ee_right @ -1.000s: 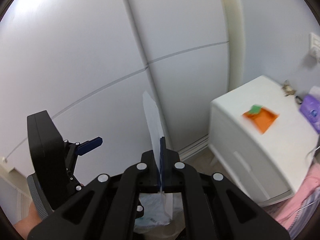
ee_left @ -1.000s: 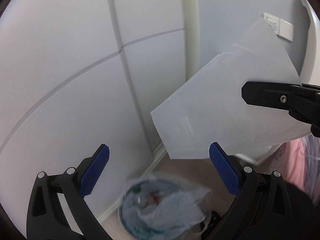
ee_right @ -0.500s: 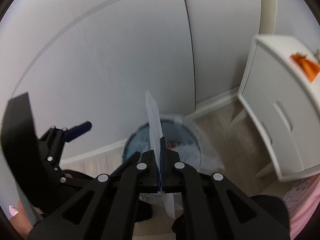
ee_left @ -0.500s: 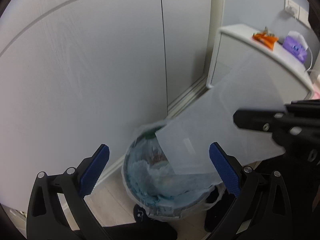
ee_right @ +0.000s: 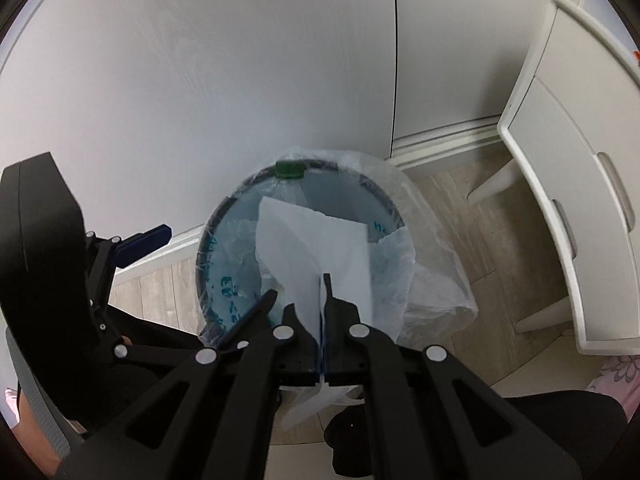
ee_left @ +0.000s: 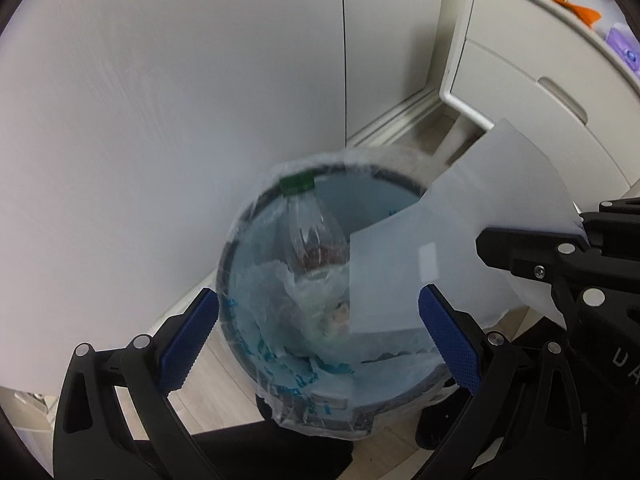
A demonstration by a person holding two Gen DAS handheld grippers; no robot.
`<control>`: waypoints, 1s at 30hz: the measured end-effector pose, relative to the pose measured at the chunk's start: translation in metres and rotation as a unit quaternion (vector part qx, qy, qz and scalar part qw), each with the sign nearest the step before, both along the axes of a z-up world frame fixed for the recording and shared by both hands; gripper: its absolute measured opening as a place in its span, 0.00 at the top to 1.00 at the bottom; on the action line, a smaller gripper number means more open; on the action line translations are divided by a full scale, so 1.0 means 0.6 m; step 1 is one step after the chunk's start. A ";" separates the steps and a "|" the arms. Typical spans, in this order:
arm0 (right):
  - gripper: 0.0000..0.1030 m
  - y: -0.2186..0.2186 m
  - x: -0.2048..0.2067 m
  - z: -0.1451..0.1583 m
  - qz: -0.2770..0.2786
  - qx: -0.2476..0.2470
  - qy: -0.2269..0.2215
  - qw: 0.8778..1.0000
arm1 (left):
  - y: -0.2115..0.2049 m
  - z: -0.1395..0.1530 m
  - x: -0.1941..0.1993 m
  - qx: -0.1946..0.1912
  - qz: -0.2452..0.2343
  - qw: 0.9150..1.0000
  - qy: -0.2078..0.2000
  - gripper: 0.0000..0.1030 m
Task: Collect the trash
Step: 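Open the right tool to drop the paper sheet into the bin, then move the right tool back to the orange-and-green folded paper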
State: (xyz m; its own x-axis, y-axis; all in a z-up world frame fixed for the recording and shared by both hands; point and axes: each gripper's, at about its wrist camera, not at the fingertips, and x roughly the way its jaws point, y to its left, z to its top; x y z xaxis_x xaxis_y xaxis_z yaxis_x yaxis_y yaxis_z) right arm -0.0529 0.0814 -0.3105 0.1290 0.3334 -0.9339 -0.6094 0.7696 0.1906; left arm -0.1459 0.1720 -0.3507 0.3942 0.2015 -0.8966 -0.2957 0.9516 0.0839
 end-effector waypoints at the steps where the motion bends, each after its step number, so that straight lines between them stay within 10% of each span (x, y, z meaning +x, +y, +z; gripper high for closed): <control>1: 0.97 0.004 0.002 -0.006 0.001 -0.003 0.002 1.000 | 0.003 -0.007 0.001 -0.002 0.002 1.000 0.004 0.06; 23: 0.96 0.031 0.029 -0.135 0.022 -0.065 0.021 0.997 | 0.045 -0.114 -0.004 -0.031 0.035 0.995 0.084 0.06; 26: 0.74 0.037 0.022 -0.132 0.031 -0.060 0.021 0.997 | 0.049 -0.111 -0.007 -0.025 0.038 0.996 0.082 0.06; 30: 0.69 0.053 0.003 -0.122 0.056 -0.039 0.026 0.997 | 0.052 -0.103 -0.011 -0.020 0.041 0.996 0.077 0.06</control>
